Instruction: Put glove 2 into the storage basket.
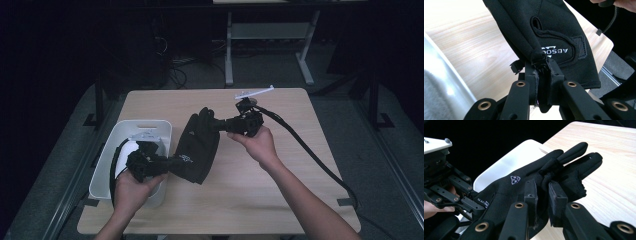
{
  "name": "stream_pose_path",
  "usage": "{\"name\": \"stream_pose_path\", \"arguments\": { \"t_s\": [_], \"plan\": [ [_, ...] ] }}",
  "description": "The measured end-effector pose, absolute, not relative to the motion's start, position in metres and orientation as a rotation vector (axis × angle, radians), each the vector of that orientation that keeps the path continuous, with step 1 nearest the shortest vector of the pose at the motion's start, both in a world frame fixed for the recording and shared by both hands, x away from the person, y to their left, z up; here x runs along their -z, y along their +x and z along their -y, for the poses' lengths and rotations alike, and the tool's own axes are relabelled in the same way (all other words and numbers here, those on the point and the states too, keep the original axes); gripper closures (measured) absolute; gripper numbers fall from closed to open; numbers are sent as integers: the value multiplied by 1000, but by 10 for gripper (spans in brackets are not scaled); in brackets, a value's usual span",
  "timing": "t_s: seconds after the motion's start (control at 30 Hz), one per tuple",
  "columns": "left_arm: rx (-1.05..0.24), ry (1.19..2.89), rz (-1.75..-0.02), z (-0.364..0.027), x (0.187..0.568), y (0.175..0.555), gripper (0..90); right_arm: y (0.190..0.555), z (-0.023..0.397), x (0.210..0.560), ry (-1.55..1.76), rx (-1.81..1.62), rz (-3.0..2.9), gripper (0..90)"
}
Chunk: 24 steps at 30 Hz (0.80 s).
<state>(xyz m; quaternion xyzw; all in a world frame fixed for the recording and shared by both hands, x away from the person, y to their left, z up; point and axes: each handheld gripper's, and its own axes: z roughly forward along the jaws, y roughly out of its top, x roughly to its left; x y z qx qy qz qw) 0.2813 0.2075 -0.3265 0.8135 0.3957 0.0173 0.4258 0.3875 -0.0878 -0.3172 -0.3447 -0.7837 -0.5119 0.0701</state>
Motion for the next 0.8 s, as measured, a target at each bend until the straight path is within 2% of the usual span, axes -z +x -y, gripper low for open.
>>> {"name": "stream_pose_path", "arguments": {
  "t_s": [0.8],
  "plan": [
    [-91, 2013, -1037, -239, 317, 277, 816, 399, 44, 299, -955, 1498, 2420, 791]
  ]
}}
